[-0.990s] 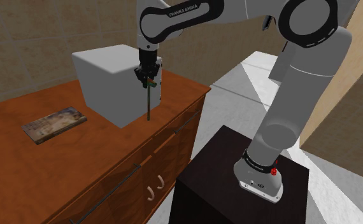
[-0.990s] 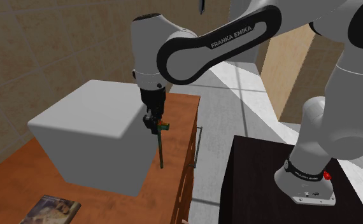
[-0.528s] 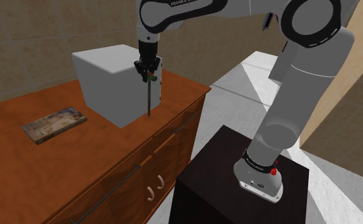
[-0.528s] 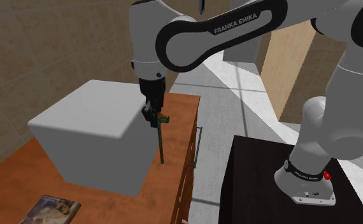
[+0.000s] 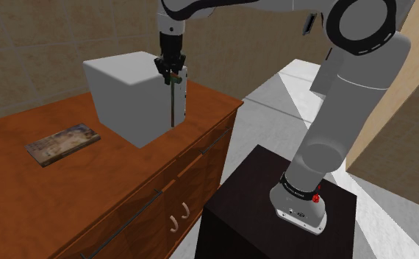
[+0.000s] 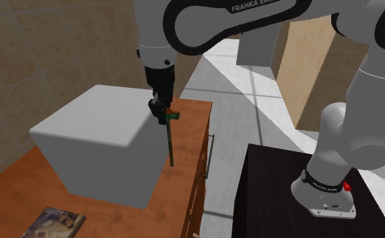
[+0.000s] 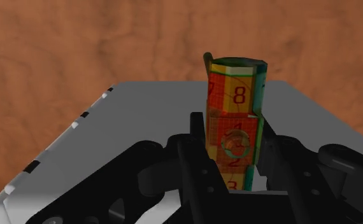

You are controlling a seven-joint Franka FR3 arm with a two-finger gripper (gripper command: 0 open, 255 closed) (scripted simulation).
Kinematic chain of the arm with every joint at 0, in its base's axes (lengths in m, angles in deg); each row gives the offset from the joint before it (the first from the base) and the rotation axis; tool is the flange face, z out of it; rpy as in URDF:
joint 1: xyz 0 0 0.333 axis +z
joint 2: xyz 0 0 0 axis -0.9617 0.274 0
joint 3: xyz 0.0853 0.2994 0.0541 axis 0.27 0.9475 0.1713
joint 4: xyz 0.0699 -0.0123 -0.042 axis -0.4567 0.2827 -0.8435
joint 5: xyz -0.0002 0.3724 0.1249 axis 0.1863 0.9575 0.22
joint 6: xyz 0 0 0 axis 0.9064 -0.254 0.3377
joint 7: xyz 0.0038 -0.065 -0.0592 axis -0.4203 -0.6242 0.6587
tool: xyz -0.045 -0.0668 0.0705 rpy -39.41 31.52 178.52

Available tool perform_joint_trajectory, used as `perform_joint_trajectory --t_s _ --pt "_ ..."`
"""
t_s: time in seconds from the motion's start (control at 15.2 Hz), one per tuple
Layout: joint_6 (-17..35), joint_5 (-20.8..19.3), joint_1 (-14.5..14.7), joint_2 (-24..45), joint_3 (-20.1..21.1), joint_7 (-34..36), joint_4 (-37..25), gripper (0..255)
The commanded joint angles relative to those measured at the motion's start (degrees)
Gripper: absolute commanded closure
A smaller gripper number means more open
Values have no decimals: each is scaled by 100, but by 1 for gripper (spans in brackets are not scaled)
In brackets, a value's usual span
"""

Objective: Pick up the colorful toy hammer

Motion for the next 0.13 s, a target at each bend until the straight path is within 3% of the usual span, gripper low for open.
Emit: perform_joint_trajectory --t_s 0.0,0.07 --pt "-101 -3 8 8 8 18 -107 255" --pt "-101 -3 8 9 8 18 -108 255"
